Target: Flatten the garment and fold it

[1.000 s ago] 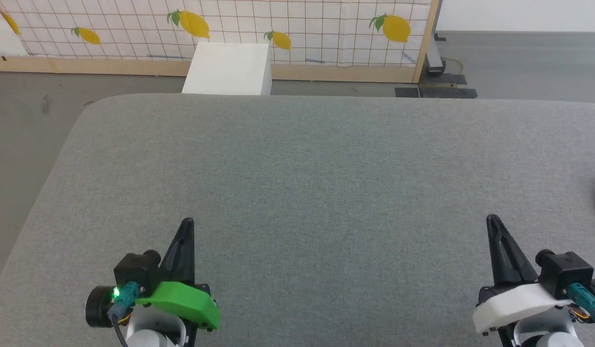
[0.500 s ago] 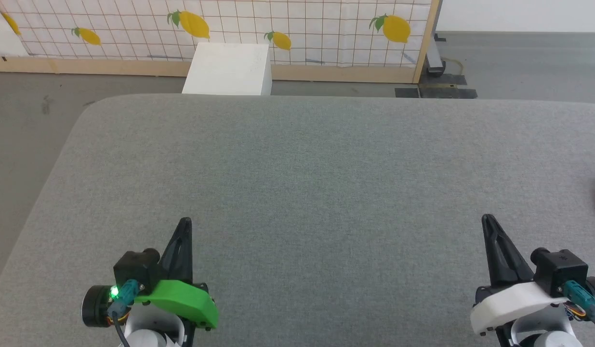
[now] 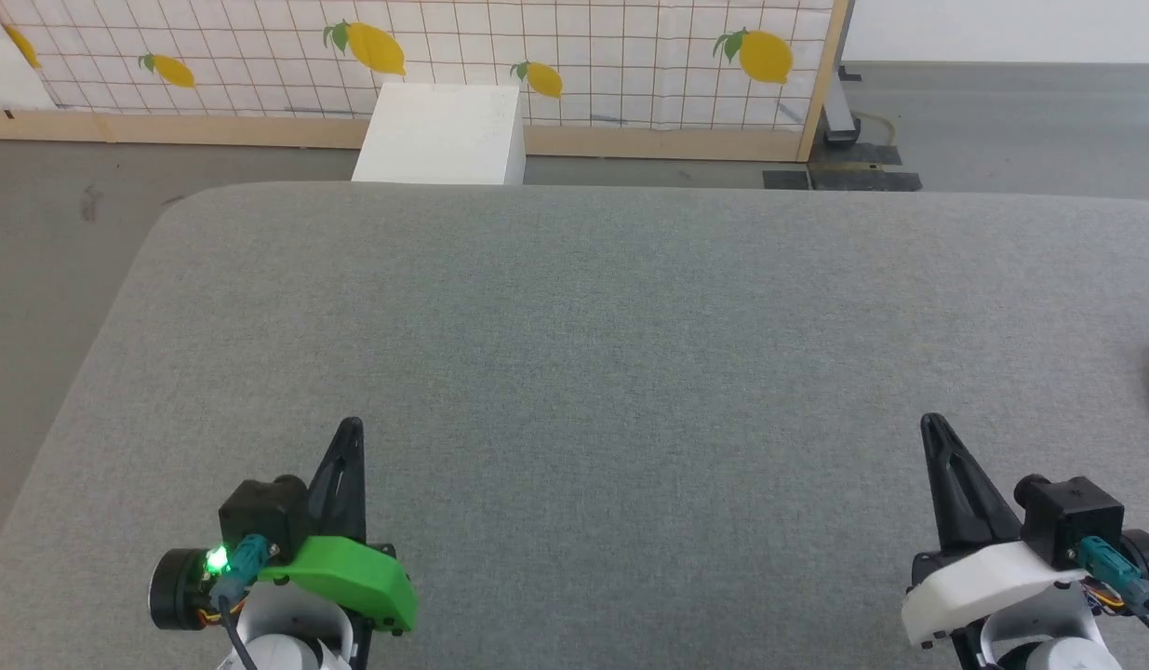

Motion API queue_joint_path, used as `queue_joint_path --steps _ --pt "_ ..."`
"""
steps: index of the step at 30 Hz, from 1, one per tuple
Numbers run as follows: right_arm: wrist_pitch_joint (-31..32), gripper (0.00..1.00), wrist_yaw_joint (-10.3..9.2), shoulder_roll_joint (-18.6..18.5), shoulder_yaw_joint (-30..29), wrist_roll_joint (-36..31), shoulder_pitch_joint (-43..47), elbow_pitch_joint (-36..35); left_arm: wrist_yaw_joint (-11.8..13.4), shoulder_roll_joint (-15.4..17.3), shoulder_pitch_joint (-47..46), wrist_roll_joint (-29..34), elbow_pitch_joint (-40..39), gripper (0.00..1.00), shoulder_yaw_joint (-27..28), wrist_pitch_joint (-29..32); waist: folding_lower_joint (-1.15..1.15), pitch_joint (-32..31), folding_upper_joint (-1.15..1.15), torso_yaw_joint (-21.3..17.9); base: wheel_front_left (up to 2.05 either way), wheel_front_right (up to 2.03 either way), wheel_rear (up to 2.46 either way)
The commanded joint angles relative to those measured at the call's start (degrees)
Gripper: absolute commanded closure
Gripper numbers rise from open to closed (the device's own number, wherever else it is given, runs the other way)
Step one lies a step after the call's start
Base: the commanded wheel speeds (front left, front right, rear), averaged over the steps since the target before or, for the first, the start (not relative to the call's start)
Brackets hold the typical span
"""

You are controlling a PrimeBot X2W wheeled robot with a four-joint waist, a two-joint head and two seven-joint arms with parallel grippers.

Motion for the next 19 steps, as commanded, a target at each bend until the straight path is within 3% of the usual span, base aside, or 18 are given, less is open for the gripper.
queue_joint_path --steps 1,19 --pt "0.33 1.0 -0.06 0.09 0.26 -0.6 -0.62 -0.44 0.36 -0.18 0.99 0.46 -0.39 1.0 0.29 0.34 0.0 0.0 0.0 0.0 0.0 0.0 0.0" --pt "2.23 1.0 -0.07 0.11 1.23 -1.47 -0.81 -1.3 1.31 -0.23 1.42 2.52 -2.19 1.0 0.96 2.66 0.0 -0.08 0.0 0.02 0.0 0.0 0.0"
